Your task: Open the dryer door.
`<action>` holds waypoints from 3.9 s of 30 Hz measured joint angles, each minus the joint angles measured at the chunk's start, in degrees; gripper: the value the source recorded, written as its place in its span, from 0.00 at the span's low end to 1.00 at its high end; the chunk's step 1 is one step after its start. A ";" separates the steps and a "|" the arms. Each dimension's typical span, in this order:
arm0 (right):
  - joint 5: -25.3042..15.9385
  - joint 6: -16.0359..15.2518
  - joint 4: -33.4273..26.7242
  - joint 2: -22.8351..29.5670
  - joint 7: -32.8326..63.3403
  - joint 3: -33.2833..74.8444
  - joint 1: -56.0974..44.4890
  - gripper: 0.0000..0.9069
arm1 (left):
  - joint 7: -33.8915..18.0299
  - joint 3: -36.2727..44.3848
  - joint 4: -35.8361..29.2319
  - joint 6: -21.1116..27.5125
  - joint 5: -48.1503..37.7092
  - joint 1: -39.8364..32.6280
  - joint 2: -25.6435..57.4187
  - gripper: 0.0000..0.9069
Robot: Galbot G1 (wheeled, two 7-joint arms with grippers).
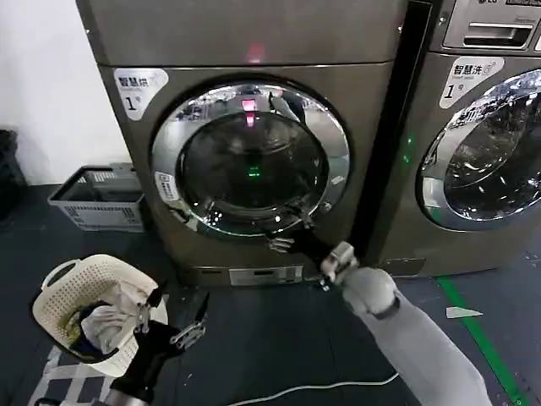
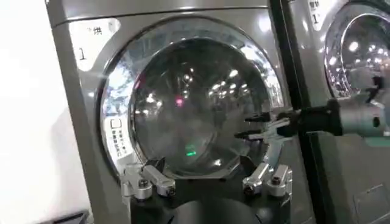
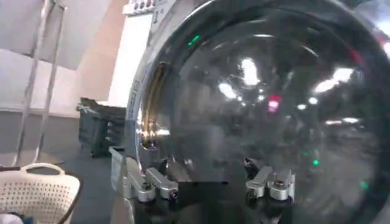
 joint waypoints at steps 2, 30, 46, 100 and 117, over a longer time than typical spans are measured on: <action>-0.01 0.00 -1.02 0.64 -0.09 -1.30 1.43 1.00 | 0.02 -0.01 0.03 0.00 -0.45 -0.13 0.01 1.00; -1.98 2.36 -18.32 14.15 -1.07 -11.48 14.85 1.00 | 0.45 -1.62 0.17 -1.70 -0.79 -0.07 -0.65 1.00; -4.01 4.35 -27.32 20.68 -1.83 -11.68 18.66 1.00 | 1.27 -1.99 0.27 -1.95 -0.46 0.06 -0.83 1.00; 11.92 11.33 -21.35 12.51 -29.86 -20.15 20.52 1.00 | 5.79 -15.52 8.12 -3.35 -14.66 -7.50 5.10 1.00; 20.48 14.33 -17.95 4.25 -56.65 -18.24 20.28 1.00 | 9.67 -19.80 16.15 -2.73 -20.76 -13.92 11.24 1.00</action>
